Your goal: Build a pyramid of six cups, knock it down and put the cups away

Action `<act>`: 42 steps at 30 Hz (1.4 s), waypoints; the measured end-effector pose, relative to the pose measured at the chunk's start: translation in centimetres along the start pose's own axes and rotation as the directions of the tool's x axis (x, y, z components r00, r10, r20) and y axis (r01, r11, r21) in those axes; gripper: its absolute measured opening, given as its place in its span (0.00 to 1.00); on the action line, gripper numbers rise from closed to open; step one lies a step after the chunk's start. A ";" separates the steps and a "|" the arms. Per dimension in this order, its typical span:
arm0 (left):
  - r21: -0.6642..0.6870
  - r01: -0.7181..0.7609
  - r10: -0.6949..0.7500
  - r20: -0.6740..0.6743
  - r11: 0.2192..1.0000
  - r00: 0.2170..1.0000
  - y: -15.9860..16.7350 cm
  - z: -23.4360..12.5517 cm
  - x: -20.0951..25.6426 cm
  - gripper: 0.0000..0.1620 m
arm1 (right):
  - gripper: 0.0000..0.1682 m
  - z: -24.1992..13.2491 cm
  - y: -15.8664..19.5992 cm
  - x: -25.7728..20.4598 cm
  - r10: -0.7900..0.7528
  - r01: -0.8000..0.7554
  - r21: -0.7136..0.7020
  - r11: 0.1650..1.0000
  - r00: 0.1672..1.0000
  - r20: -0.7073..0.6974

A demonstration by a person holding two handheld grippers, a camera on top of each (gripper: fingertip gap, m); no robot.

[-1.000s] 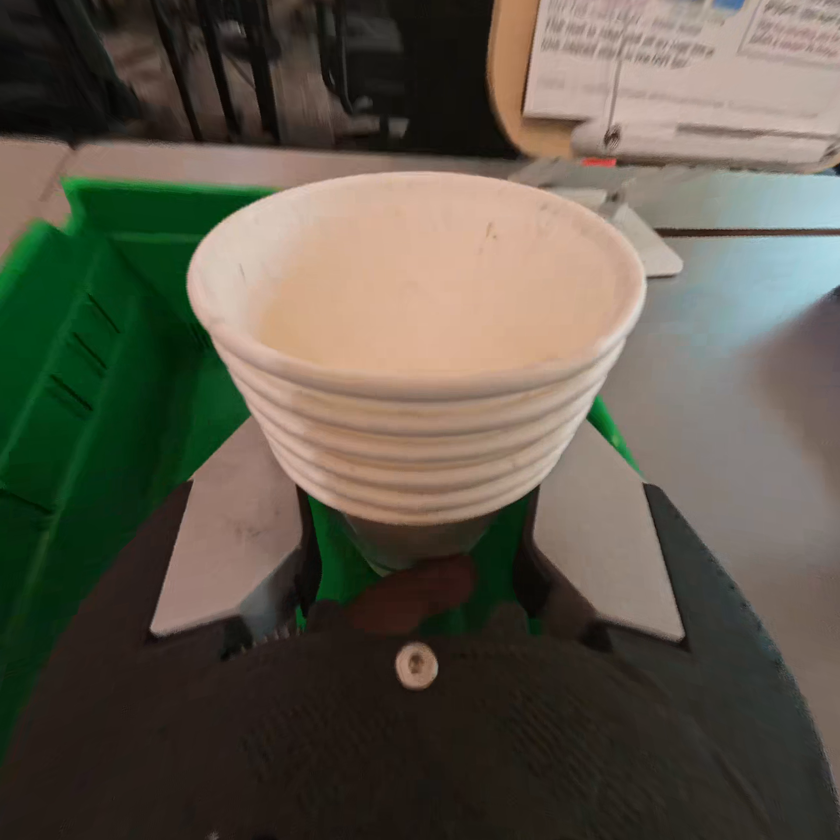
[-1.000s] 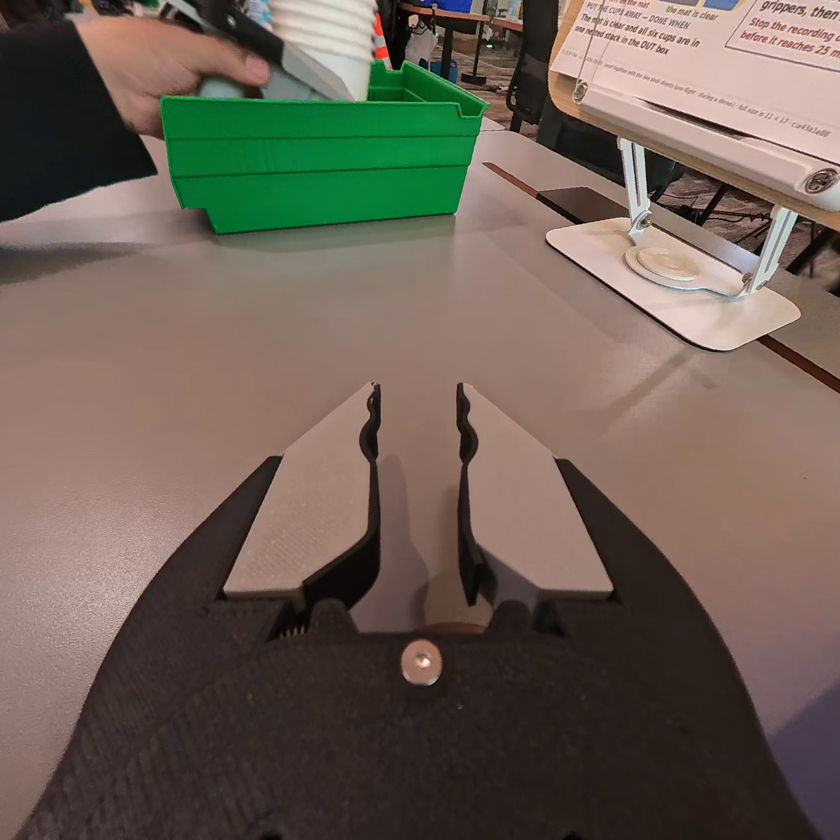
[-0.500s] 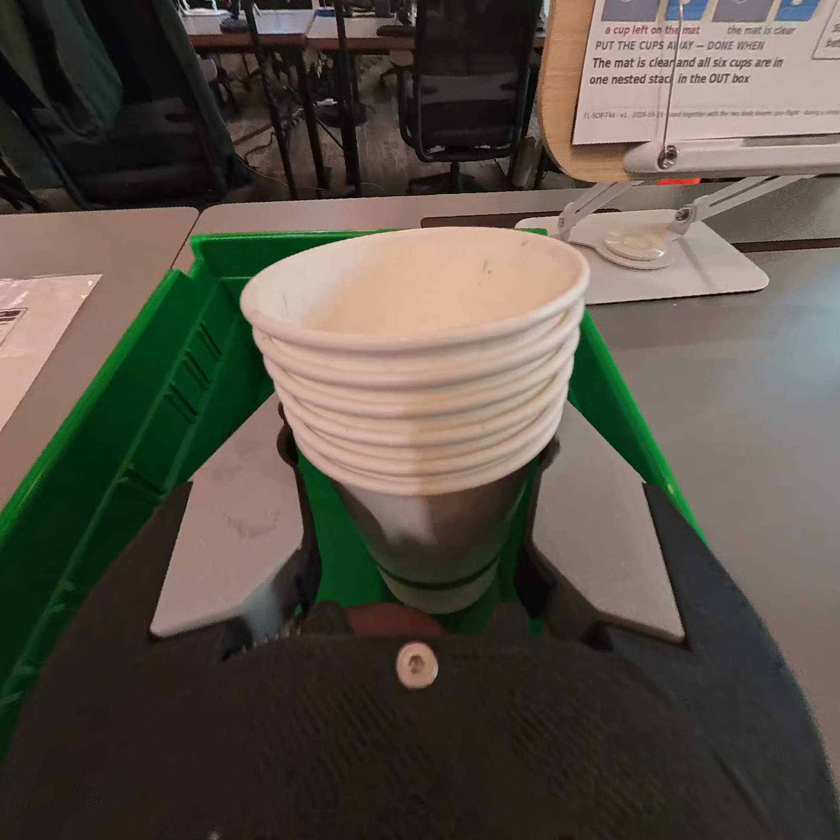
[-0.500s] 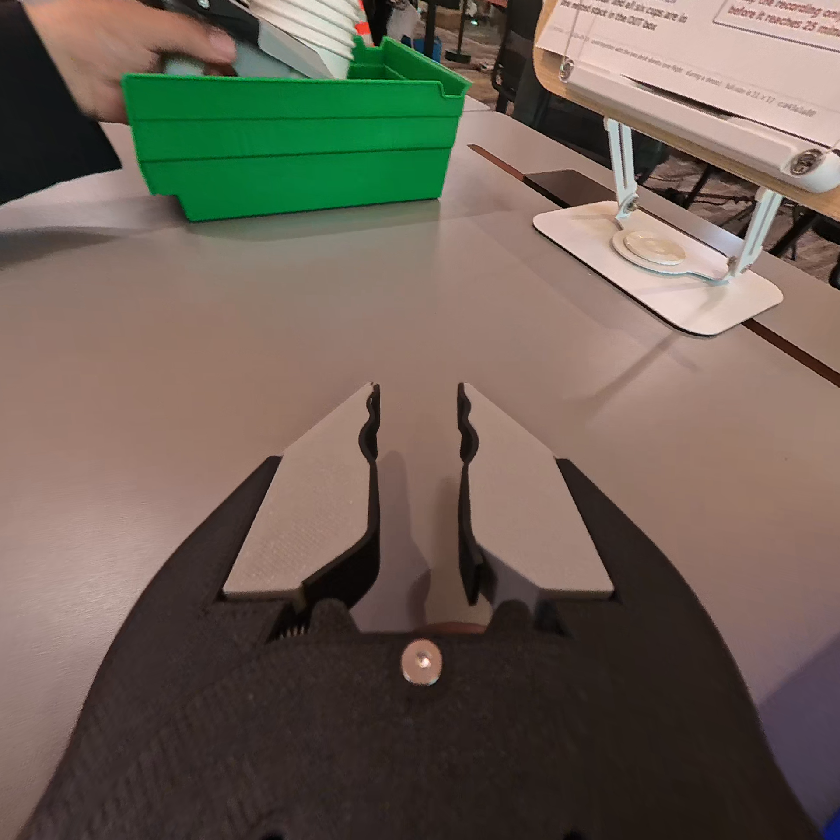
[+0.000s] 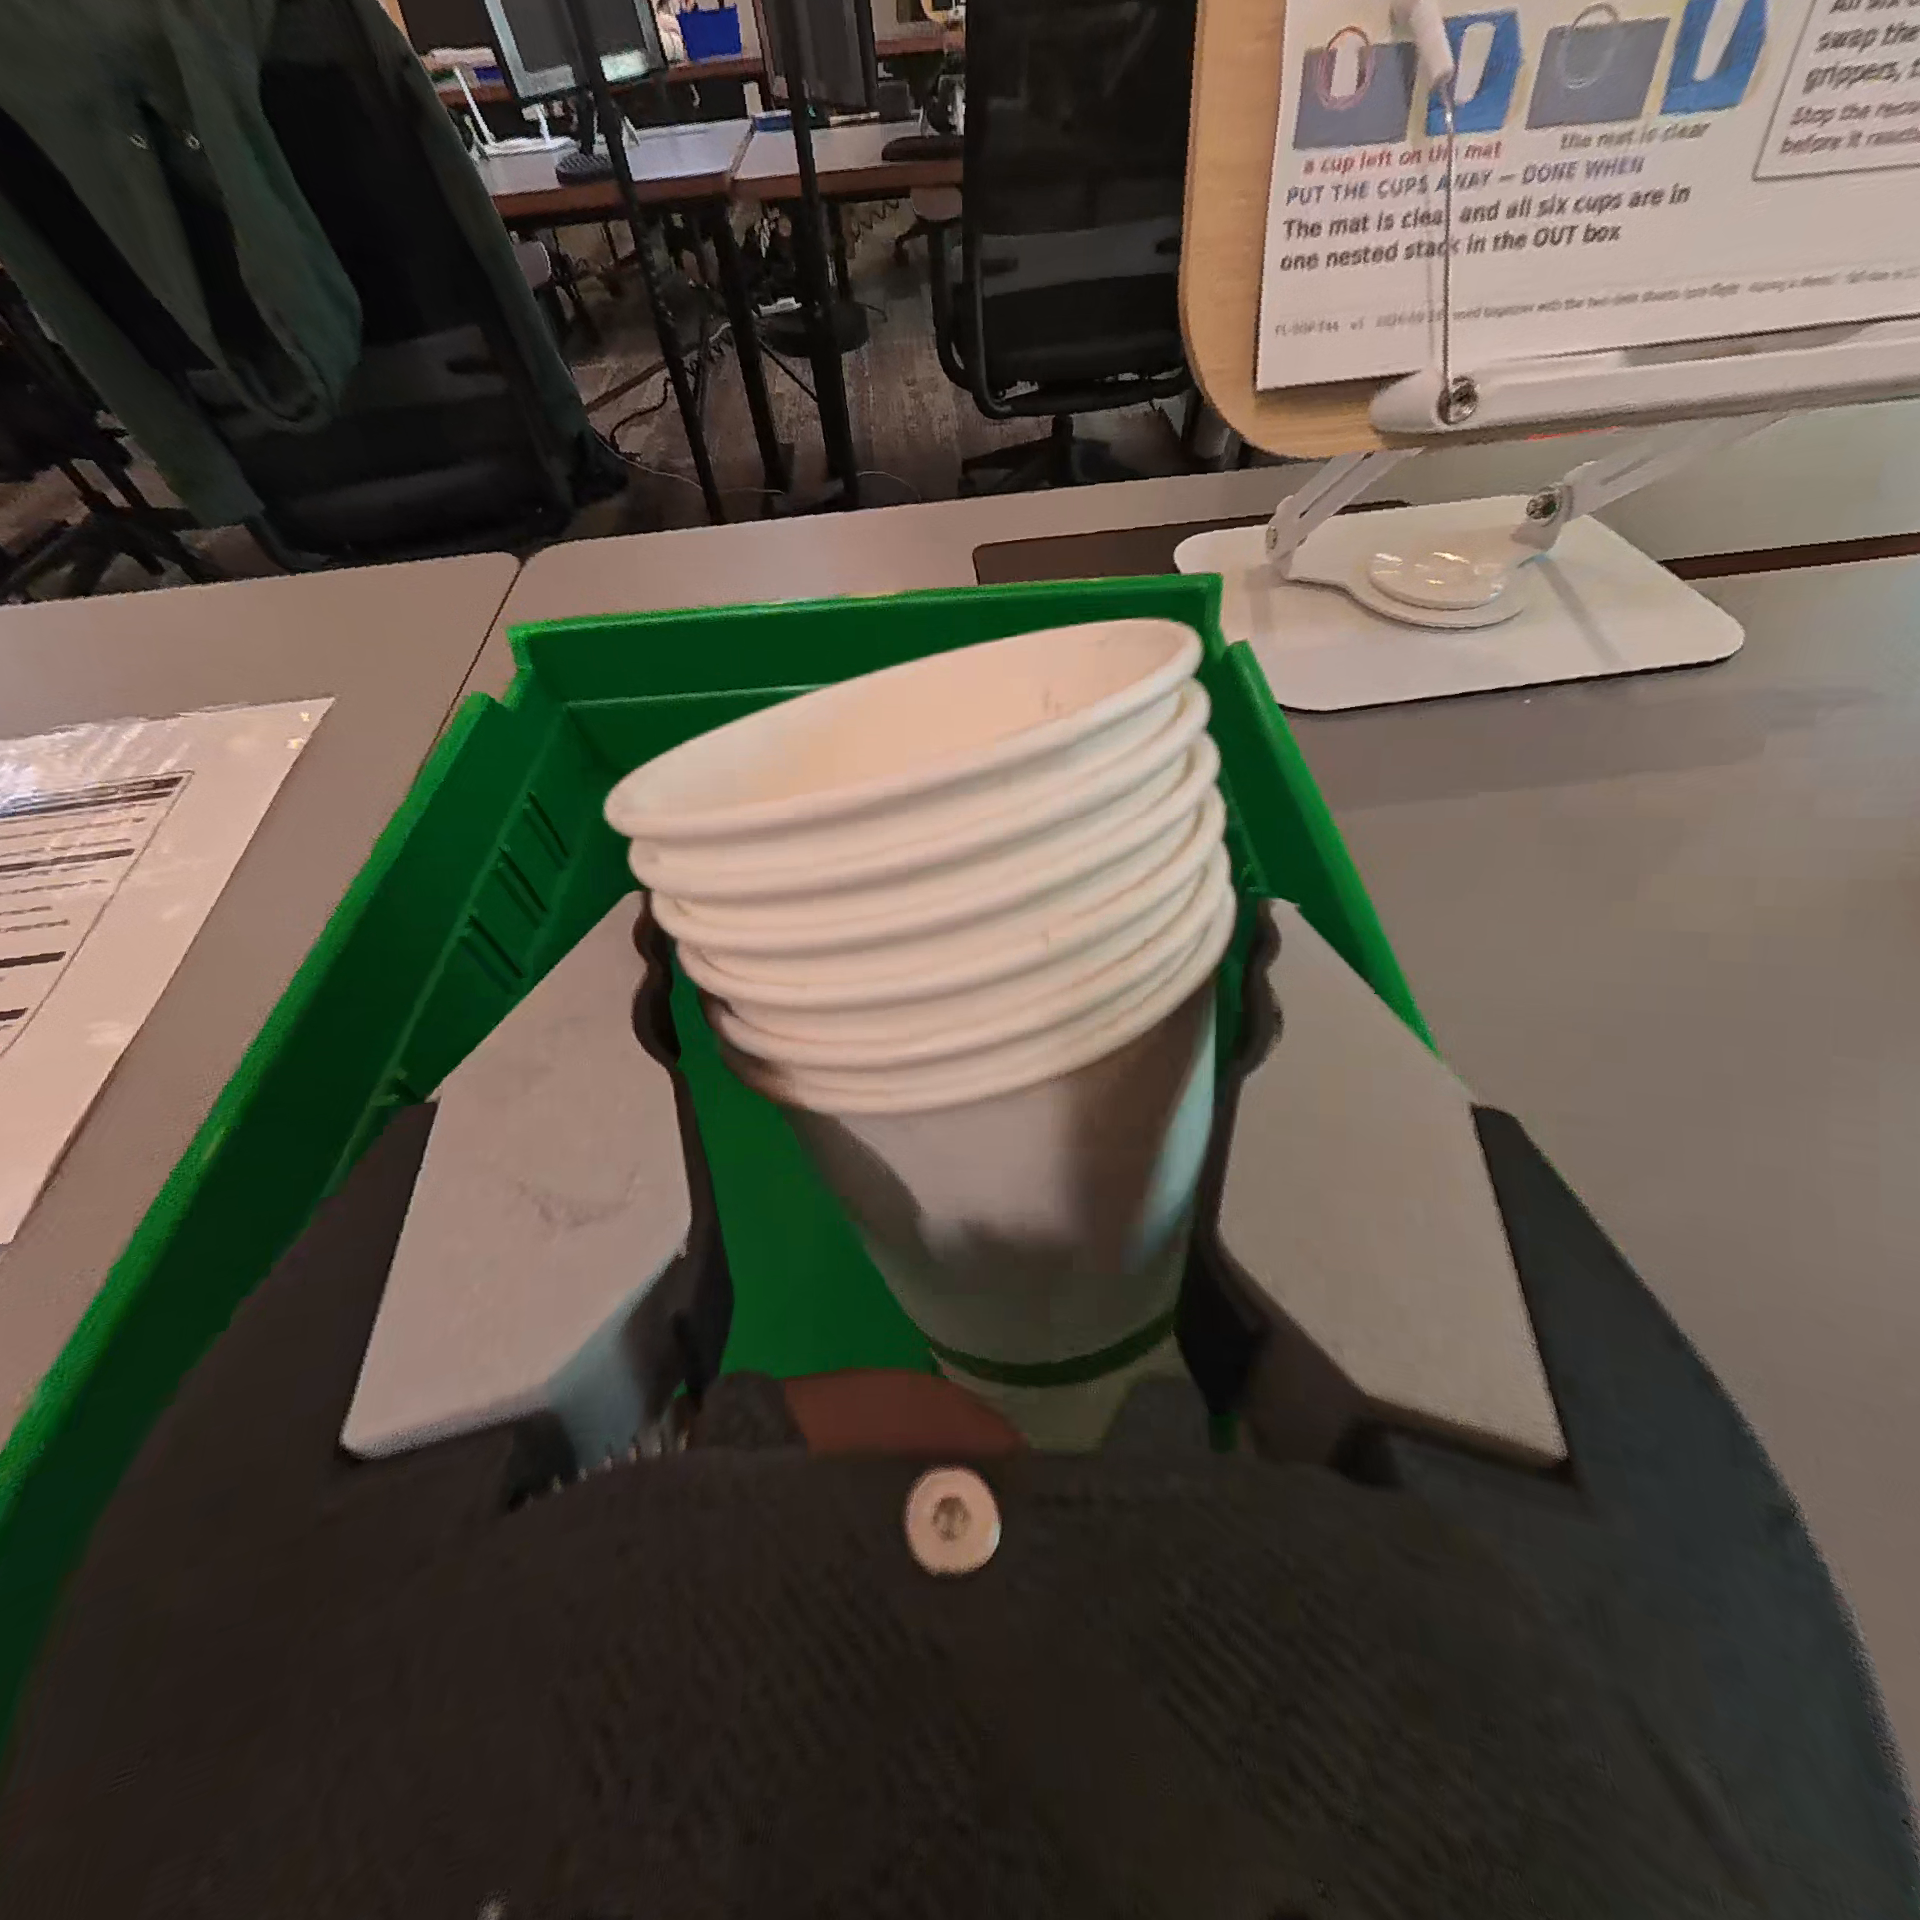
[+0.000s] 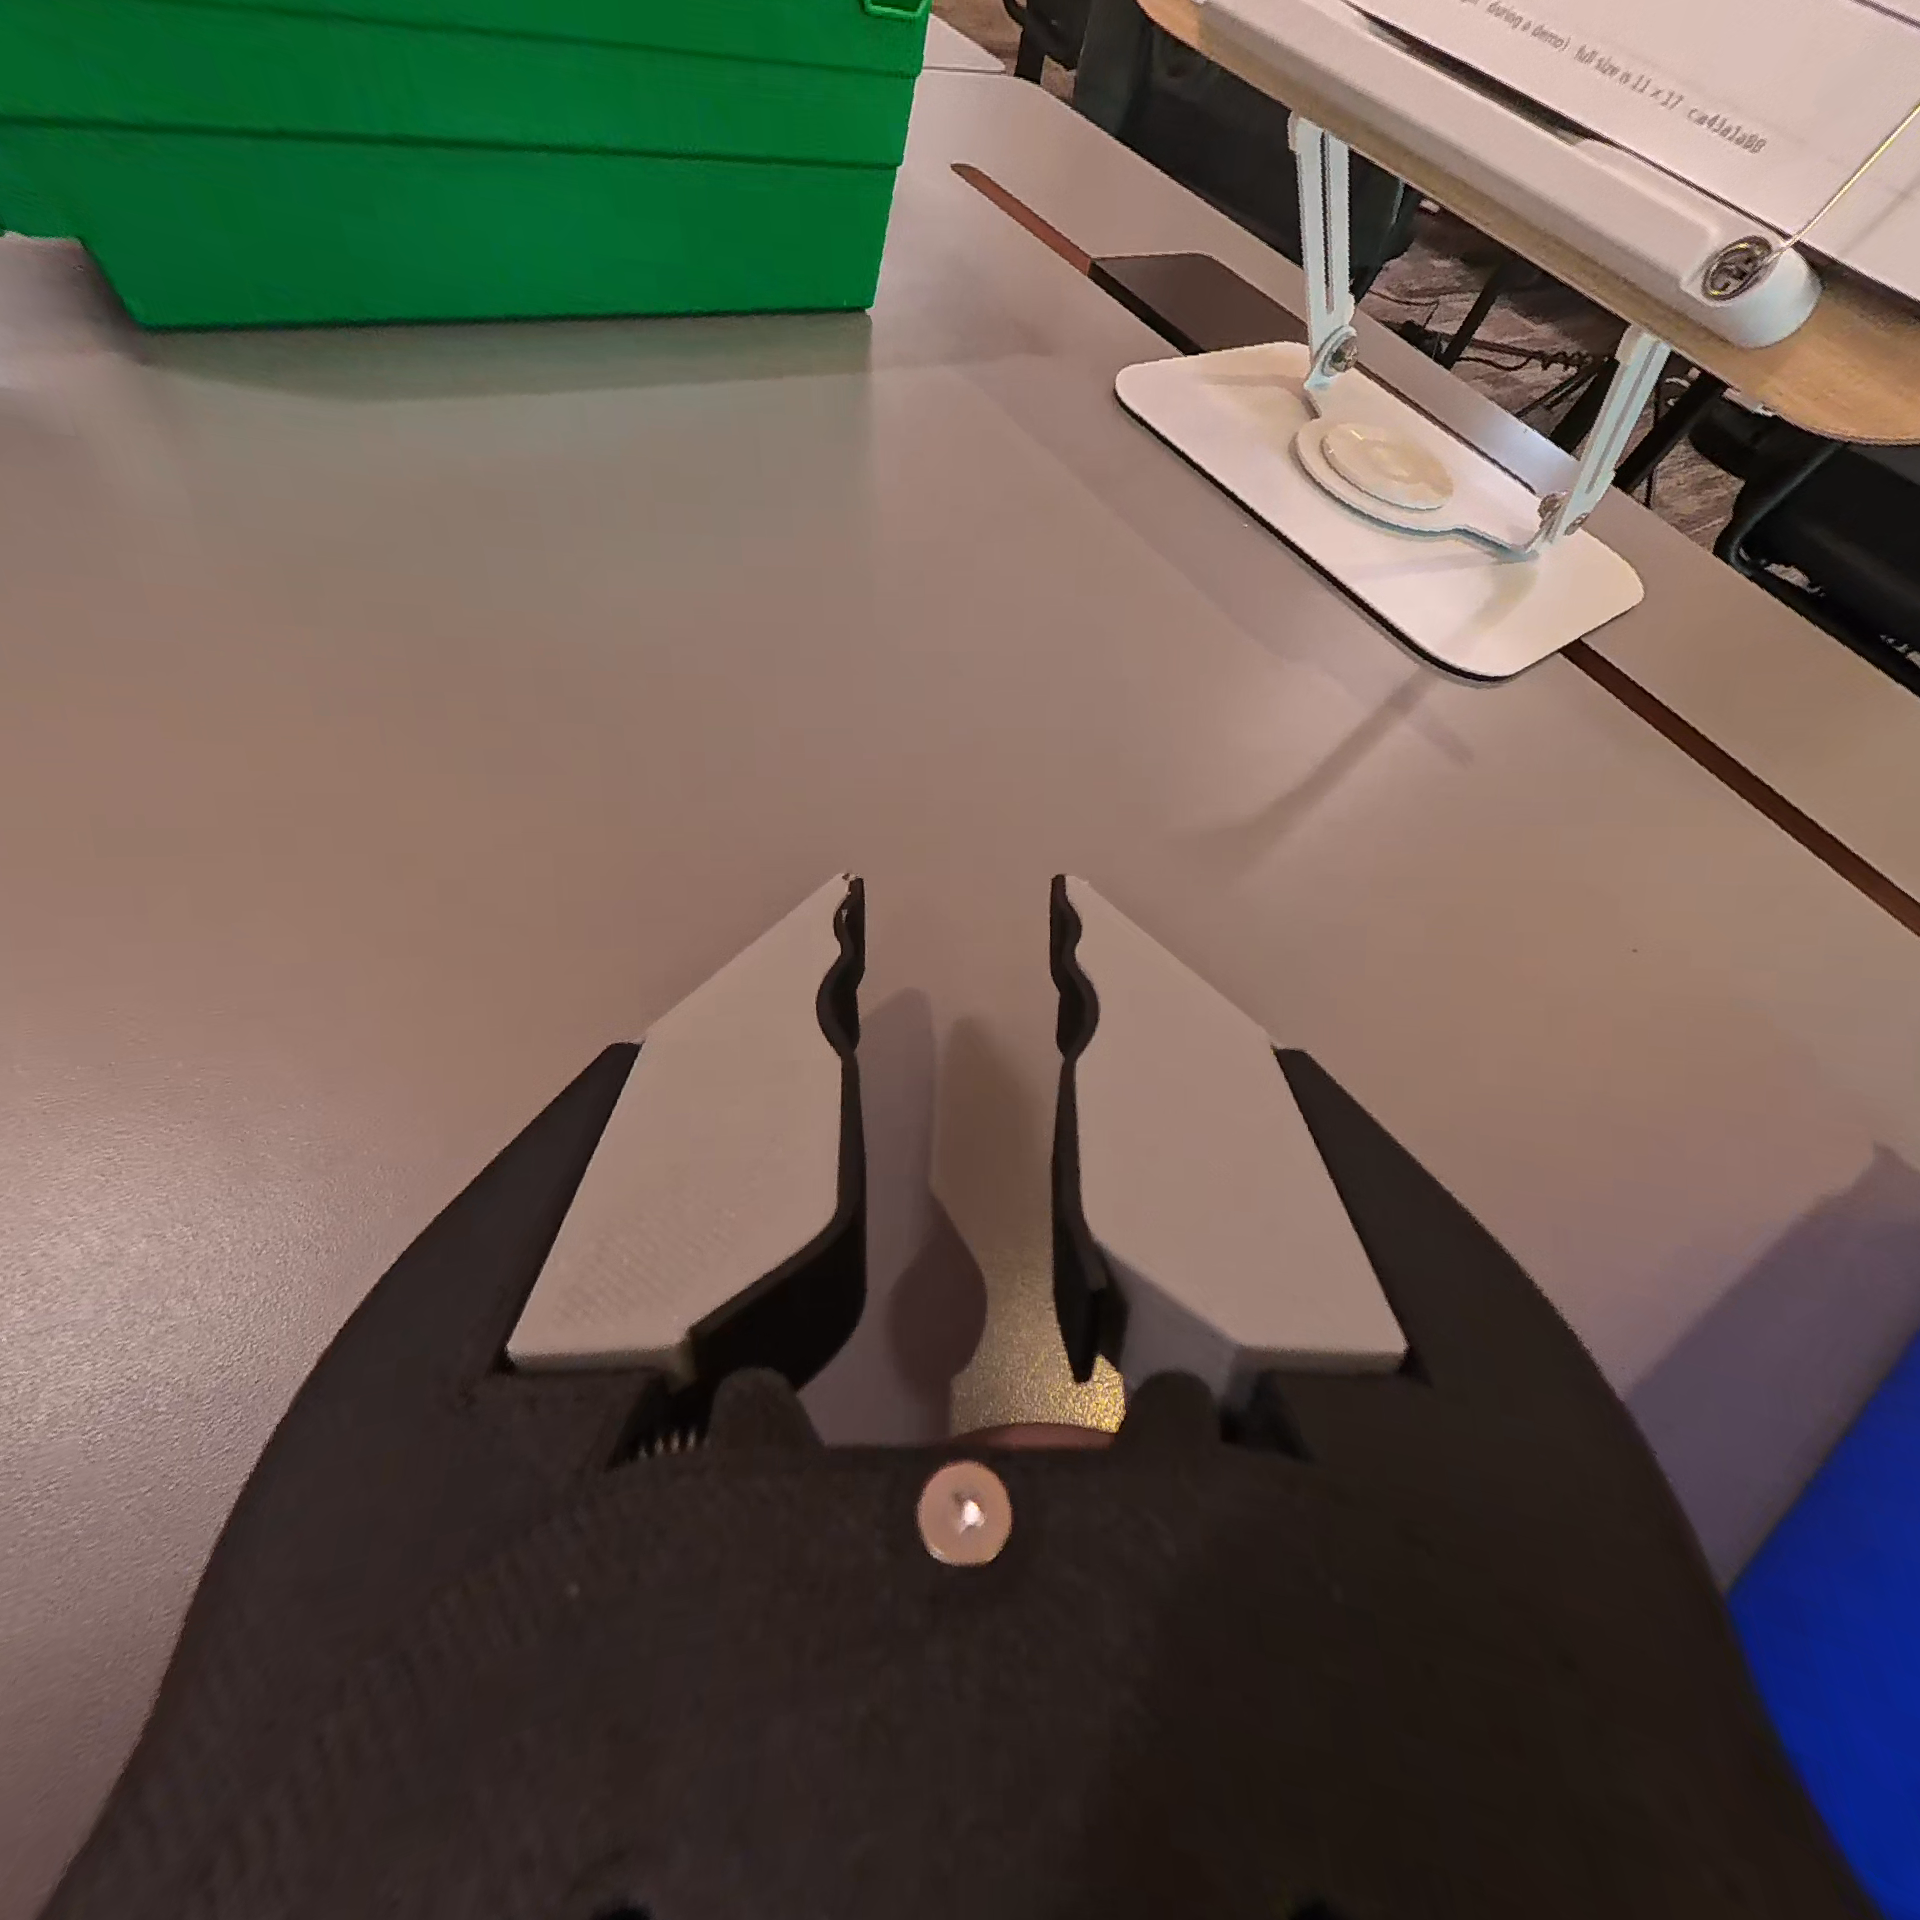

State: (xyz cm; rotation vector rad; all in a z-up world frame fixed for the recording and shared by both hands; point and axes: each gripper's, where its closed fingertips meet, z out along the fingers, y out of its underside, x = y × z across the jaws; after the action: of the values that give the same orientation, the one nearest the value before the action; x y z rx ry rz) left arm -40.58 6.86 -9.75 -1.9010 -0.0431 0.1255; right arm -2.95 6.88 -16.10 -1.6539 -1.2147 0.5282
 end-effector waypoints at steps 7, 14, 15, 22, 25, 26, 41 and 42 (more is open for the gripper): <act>0.074 -0.095 0.100 -0.074 0.993 0.992 -2.8 -4.5 0.3 0.61 | 0.19 0.0 -0.2 -0.6 0.018 -0.018 0.005 1.000 0.999 0.037; 0.016 -0.225 0.225 0.002 0.974 0.974 -4.8 -3.5 -0.9 0.41 | 0.19 0.1 -0.2 -1.3 -0.011 0.010 0.004 1.000 0.999 0.051; -0.050 -0.185 0.184 -0.028 0.981 0.983 -3.8 -2.6 -0.8 0.41 | 0.20 0.1 -0.3 -1.2 -0.011 0.011 0.007 1.000 0.999 0.049; -0.378 -0.008 0.050 0.102 0.926 0.994 1.3 2.8 -5.3 0.55 | 0.20 0.1 -0.2 -1.1 0.026 -0.026 0.004 1.000 0.997 0.071; -0.534 0.072 -0.006 0.124 0.843 0.992 4.2 4.5 -6.7 0.65 | 0.20 0.2 -0.1 -1.2 0.026 -0.026 0.000 1.000 0.997 0.078; -0.568 0.116 -0.074 0.096 0.815 0.993 5.0 5.0 -6.0 0.64 | 0.20 0.1 -0.1 -1.2 0.026 -0.026 0.001 1.000 0.997 0.079; 0.032 -0.237 0.239 -0.198 0.971 0.951 -0.6 4.7 0.0 0.54 | 0.20 0.2 -0.1 -1.9 0.007 -0.006 -0.004 1.000 0.995 0.104; 0.053 -0.207 0.214 -0.204 0.977 0.955 -0.8 4.6 0.2 0.54 | 0.20 0.2 -0.1 -1.9 0.001 -0.001 -0.003 1.000 0.995 0.103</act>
State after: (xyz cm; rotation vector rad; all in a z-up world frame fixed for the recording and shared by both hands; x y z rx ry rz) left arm -40.86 11.42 -10.49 -1.8742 0.3036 0.0692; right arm -3.98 5.29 -16.43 -1.6472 -1.2900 0.6191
